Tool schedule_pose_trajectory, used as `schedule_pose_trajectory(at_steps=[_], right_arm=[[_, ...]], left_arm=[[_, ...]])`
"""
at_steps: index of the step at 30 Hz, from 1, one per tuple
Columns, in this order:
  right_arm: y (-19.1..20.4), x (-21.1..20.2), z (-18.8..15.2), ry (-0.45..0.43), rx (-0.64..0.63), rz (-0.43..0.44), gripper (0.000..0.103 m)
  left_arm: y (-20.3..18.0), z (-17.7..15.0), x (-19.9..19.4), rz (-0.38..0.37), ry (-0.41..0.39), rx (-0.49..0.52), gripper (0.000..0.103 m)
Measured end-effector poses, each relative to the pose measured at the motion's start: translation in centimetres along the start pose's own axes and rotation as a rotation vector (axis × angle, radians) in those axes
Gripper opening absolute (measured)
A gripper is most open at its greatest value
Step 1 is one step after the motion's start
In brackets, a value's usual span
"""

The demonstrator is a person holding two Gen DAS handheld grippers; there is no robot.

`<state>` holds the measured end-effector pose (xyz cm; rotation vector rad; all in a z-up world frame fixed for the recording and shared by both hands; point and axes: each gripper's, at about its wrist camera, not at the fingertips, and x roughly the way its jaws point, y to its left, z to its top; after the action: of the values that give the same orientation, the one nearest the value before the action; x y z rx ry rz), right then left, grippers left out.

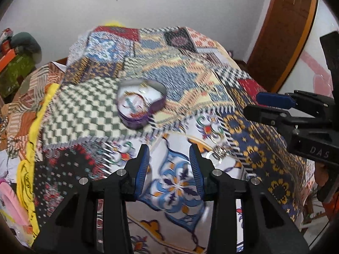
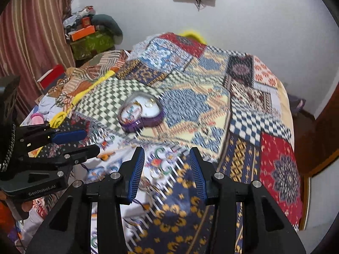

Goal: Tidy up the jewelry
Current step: 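Reach the left gripper to a silver pendant and close on it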

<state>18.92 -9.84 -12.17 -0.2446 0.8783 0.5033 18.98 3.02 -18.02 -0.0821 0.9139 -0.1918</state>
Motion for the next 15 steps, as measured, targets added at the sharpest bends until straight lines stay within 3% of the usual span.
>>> schedule_pose_trajectory(at_steps=[7, 15], right_arm=[[-1.5, 0.7, -2.0, 0.052, 0.029, 0.009, 0.04], [-3.2, 0.8, -3.4, 0.081, 0.072, 0.014, 0.04]], left_arm=[[-2.6, -0.9, 2.0, -0.06, 0.052, 0.048, 0.038], [-5.0, -0.5, 3.0, -0.093, 0.041, 0.117, 0.038]])
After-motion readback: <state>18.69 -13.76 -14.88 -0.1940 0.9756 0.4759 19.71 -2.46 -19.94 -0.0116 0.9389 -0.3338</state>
